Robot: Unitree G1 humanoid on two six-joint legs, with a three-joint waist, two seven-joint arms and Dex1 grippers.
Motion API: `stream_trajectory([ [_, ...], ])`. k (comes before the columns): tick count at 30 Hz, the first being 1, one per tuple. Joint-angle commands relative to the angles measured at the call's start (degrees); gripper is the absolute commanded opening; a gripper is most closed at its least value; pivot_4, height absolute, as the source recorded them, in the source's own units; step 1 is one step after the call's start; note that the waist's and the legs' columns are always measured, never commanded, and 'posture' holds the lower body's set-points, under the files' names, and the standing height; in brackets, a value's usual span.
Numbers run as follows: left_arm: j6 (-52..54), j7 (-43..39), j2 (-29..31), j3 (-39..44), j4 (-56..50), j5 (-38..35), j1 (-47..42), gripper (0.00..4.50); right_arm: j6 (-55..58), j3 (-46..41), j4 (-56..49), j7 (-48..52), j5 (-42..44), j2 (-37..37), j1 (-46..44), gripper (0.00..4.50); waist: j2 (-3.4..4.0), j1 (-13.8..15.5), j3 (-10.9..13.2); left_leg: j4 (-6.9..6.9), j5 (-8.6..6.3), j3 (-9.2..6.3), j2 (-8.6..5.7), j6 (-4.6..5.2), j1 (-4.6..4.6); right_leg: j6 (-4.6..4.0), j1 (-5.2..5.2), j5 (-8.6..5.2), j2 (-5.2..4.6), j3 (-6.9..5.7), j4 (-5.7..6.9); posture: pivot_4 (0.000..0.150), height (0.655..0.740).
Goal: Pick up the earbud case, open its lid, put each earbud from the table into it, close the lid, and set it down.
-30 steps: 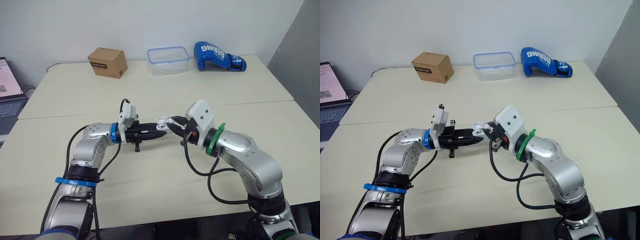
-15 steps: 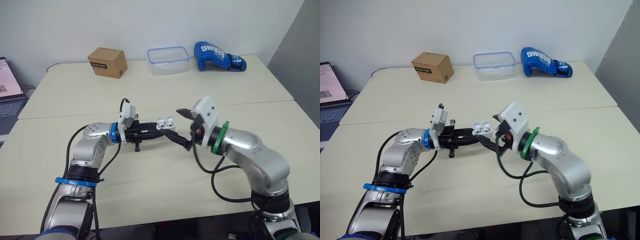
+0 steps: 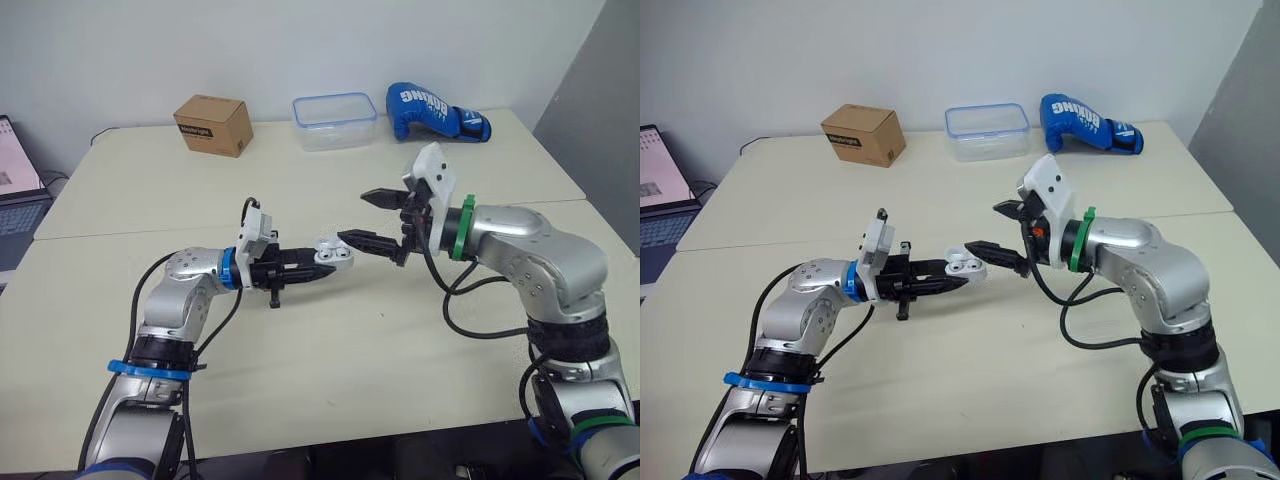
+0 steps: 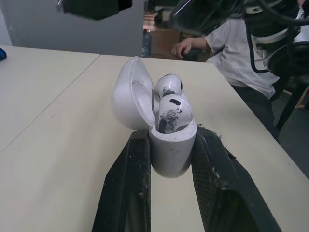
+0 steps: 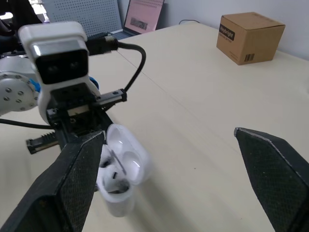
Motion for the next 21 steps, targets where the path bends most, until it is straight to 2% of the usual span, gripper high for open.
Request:
stream_trajectory([
  [1, 0.7, 0.9, 0.8, 1.8, -3.5, -1.6, 0.4, 0.79, -3.0, 1.5, 2.1, 2.5, -1.3, -1.0, -3.3, 4.48, 0.00, 0.0, 0.0, 0.00, 0.00, 0.00, 0.00, 0.00, 0.00, 0.00, 0.00, 0.00, 0.00, 0.00, -0.01, 0.150, 0.7307],
  [11, 3.4, 2.2, 1.9, 2.1, -8.0, -3.0, 3.3, 0.79, 4.1, -0.8, 10.9, -0.5, 0.8, 3.4, -7.3, 4.48, 0.00, -0.3, 0.0, -0.01, 0.00, -0.04, 0.01, 0.00, -0.01, 0.00, -0.01, 0.00, -0.01, 0.00, -0.01, 0.150, 0.7307],
  [21, 3.4, 2.4, 1.4, 2.0, -8.3, -2.8, 3.5, 0.79, 6.6, -3.1, 13.1, -1.7, 1.8, 4.5, -8.9, 4.48, 0.01, -0.3, 0.0, -0.02, 0.00, -0.05, 0.00, -0.01, -0.03, 0.00, -0.02, 0.00, -0.02, -0.01, -0.03, 0.150, 0.7307],
])
